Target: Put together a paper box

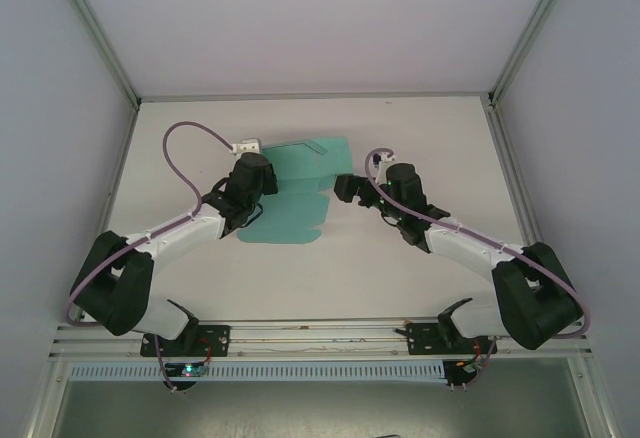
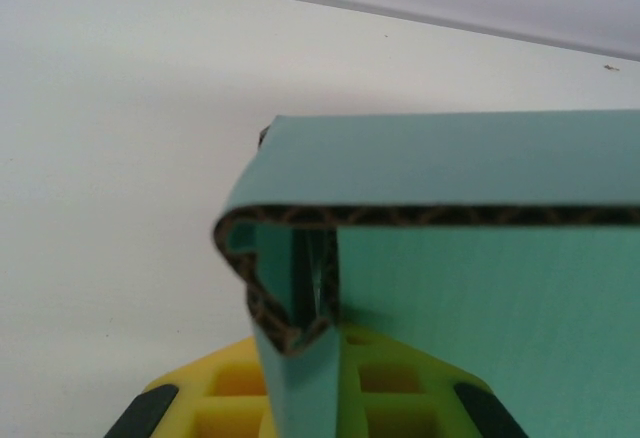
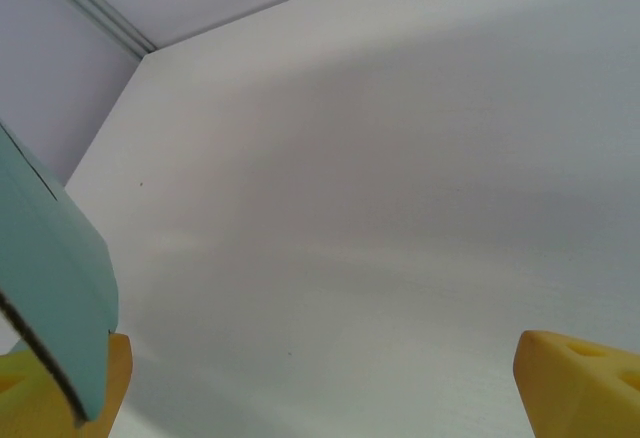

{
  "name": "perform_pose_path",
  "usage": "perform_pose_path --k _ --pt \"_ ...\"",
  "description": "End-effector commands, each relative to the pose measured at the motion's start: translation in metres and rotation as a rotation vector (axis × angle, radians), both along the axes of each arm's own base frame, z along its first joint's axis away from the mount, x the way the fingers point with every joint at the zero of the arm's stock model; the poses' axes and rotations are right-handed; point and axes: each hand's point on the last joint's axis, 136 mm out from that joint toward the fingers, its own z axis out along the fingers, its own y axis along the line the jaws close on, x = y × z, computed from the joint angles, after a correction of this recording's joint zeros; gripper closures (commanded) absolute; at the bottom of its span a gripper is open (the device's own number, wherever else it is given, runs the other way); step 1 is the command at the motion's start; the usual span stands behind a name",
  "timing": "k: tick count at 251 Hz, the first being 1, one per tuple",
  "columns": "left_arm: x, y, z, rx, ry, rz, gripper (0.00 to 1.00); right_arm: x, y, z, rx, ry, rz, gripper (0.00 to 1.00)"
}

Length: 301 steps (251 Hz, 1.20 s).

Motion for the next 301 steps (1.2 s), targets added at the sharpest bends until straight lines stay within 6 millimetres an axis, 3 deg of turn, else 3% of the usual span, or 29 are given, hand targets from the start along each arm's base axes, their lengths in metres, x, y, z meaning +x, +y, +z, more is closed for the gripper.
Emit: perform_pose_path --k 1,43,131,187,220,247,275,301 --pt "-0.014 -0.049 0.004 -0.026 0.021 -0.193 1.00 0.009 0.034 0.055 0.131 -0.128 0.049 0.01" --pt "-0.016 -0.054 0.007 -0.039 0.012 -0.202 1.00 0.017 0.028 0.045 0.122 -0.094 -0.037 0.02" --pt "-0.016 -0.057 0.014 -0.081 -0.003 -0.198 1.00 0.014 0.034 0.014 -0.051 -0.060 -0.013 0.02" --pt "-0.014 -0.041 0.008 -0.025 0.000 -0.124 1.00 -0.007 0.004 0.035 -0.157 -0.127 0.000 0.02" --pt "-0.014 -0.036 0.008 -0.006 -0.002 -0.105 1.00 -0.030 -0.034 0.032 -0.193 -0.113 -0.056 0.02" --pt "-0.014 -0.036 0.011 -0.015 -0.015 -0.107 1.00 -0.048 -0.060 0.013 -0.255 -0.059 -0.083 0.02" --pt "-0.014 -0.040 0.015 -0.024 -0.020 -0.122 1.00 -0.067 -0.066 -0.014 -0.305 0.019 -0.035 0.02" --pt "-0.014 -0.043 0.018 -0.031 -0.022 -0.137 1.00 -0.070 -0.066 -0.027 -0.305 0.047 -0.021 0.02"
